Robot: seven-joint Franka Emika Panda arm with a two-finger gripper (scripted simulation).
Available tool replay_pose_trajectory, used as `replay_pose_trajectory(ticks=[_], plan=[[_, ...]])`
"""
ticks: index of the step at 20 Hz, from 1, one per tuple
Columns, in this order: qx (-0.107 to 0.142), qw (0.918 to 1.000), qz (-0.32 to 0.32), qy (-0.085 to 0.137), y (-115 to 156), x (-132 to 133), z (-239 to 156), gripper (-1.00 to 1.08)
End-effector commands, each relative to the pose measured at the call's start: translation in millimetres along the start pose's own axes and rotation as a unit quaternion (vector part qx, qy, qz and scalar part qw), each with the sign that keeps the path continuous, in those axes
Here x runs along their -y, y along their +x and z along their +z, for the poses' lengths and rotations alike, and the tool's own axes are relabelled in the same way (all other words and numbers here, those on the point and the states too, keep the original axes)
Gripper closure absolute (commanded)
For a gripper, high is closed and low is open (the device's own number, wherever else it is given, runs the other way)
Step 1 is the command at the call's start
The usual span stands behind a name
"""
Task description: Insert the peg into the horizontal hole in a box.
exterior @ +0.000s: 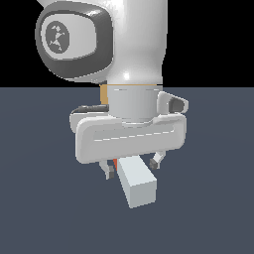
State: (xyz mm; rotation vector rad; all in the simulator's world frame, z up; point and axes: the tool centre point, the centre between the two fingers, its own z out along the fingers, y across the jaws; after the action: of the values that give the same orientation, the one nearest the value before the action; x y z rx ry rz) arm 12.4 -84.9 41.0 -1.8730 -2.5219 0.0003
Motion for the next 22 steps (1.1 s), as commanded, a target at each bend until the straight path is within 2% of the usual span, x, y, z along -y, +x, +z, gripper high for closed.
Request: replay_pose_trajectory(ticks=[1,6,7,22], plan=[[0.0,1.0,0.0,0.0,0.3,0.1,11.2,-0.92],[0.0,1.0,0.0,0.0,-0.2,-1.0,17.4,-0.92],[0.0,1.0,0.0,0.0,-0.2,-1.0,17.4,1.08],[0.0,1.0,0.006,0.0,4.3,-0.7,13.6,1.08]])
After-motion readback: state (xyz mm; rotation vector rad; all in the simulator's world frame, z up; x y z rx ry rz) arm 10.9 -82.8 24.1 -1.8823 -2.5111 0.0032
